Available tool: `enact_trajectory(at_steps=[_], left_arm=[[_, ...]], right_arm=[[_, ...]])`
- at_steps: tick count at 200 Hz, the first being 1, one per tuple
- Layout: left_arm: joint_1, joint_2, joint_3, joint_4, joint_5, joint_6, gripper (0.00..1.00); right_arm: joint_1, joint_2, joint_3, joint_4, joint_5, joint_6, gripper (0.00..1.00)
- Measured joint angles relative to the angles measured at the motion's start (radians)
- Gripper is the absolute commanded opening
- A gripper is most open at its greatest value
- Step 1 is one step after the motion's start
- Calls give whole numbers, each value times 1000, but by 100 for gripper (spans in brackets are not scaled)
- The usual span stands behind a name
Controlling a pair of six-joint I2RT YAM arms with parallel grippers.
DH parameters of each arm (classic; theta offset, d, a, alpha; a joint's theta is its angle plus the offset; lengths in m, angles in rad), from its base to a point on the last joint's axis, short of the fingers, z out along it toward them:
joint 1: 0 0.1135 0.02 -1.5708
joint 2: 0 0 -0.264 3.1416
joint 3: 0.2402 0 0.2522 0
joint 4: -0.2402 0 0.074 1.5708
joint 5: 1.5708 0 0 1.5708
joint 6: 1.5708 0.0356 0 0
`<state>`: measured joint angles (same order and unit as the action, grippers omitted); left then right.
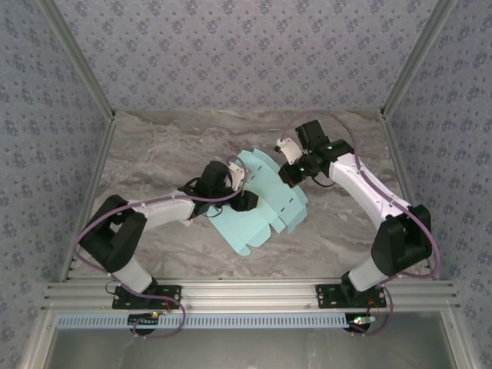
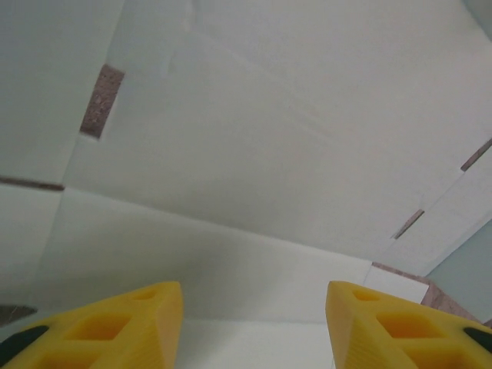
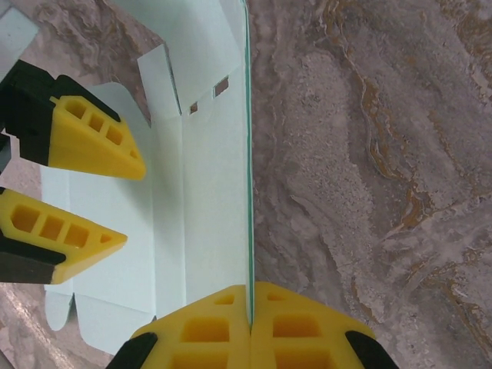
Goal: Fold the paper box
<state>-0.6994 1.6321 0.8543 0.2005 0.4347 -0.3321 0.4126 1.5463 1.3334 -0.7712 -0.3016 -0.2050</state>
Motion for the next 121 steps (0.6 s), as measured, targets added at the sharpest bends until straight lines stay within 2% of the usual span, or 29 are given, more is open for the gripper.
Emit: enact_trajectory(at_steps=[28,121], left_arm=[[-7,67,41,37,25,-13,42],[-18,164,52,74,44,-19,38]], right_arm=[[-5,35,0,0,3,3,0],[-25,67,0,22,3,15,0]])
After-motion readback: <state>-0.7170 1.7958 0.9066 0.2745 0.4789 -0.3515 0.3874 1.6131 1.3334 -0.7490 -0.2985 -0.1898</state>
